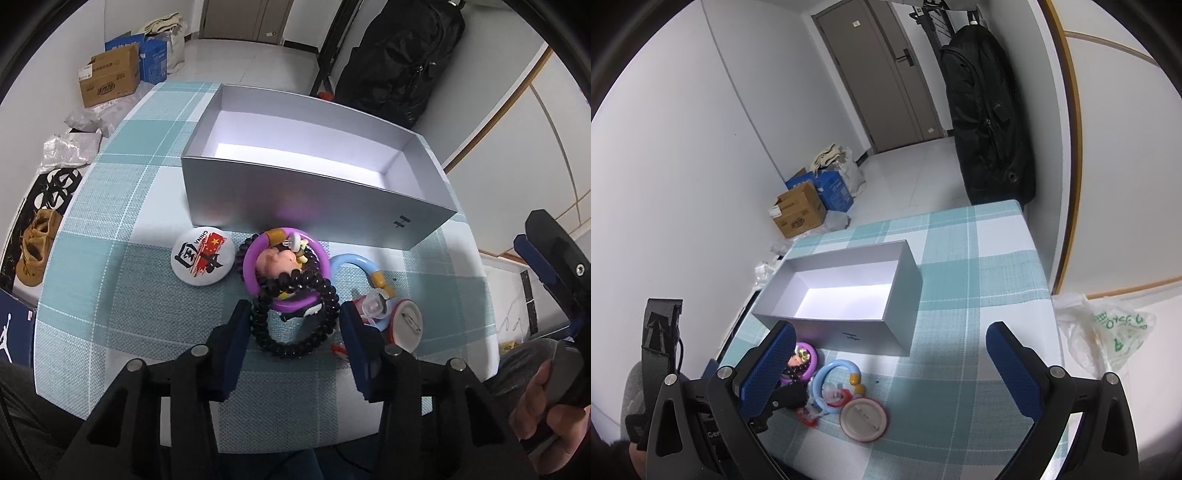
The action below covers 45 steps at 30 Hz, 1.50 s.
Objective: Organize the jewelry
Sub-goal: 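Lower the left tool onto the black bead bracelet and close on it, then lift the black bead bracelet with the left tool while the right tool grasps the white round badge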
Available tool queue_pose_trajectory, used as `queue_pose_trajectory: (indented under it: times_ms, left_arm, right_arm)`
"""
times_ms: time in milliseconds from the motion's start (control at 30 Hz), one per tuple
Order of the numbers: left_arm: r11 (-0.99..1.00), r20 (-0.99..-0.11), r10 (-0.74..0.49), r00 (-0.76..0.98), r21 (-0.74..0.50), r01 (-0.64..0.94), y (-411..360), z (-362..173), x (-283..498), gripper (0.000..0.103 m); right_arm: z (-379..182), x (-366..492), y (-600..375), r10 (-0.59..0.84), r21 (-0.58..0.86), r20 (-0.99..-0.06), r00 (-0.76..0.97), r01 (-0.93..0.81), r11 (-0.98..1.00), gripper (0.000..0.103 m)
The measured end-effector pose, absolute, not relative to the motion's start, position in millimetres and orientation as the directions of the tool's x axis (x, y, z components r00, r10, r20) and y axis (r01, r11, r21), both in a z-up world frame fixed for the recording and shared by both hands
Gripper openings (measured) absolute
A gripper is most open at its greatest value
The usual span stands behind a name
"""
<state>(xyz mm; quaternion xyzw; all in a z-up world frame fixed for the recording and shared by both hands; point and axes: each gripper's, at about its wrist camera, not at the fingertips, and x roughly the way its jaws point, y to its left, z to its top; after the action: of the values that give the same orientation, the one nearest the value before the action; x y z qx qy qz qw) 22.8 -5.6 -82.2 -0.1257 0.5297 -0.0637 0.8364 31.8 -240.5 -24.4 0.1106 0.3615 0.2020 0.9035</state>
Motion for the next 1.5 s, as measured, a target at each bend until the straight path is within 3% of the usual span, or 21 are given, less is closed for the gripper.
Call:
queue_pose_trajectory:
  times_ms: [133, 167, 200, 300, 467, 1033, 1500]
  left_arm:
    - [0.956, -0.861, -0.255, 0.441, -0.293, -0.019, -3.5, -77.3, 22.9, 0.035]
    - [0.956, -0.858, -0.254, 0.445, -0.292, -0.017, -2.7, -75.3, 21.6, 0.021]
    - [0.957, -0.860, -0.253, 0.444, -0.290, -0.016, -2.2, -74.7, 21.7, 0.018]
    - [0.950, -0.857, -0.273, 0.437, -0.311, -0.017, -0.5, -75.5, 22.3, 0.018]
    - [0.953, -0.858, -0.272, 0.435, -0.304, -0.004, -1.0, -75.4, 23.7, 0.008]
    - [0.957, -0.836, -0.284, 0.468, -0.280, 0.081, -7.0, -60.2, 16.1, 0.004]
    - [0.937, -0.755, -0.307, 0.580, -0.346, 0.046, 19.5, -29.5, 11.3, 0.004]
  right_arm:
    - [-25.7, 32.1, -241.5, 0.443, 0.348, -0.608, 0.659, -0.280, 0.895, 0.103]
    - [-25.9, 32.1, -241.8, 0.442, 0.350, -0.608, 0.659, -0.277, 0.895, 0.103]
    - [-25.8, 32.2, -242.0, 0.442, 0.351, -0.608, 0.659, -0.276, 0.895, 0.103]
    - [-25.9, 32.4, -241.6, 0.440, 0.350, -0.610, 0.659, -0.274, 0.896, 0.103]
    - [-25.0, 31.7, -241.0, 0.436, 0.343, -0.611, 0.661, -0.275, 0.898, 0.103]
    - [-24.9, 30.8, -243.0, 0.427, 0.335, -0.616, 0.662, -0.270, 0.903, 0.103]
    - [-44.2, 14.3, -225.4, 0.479, 0.306, -0.711, 0.514, -0.387, 0.870, 0.101]
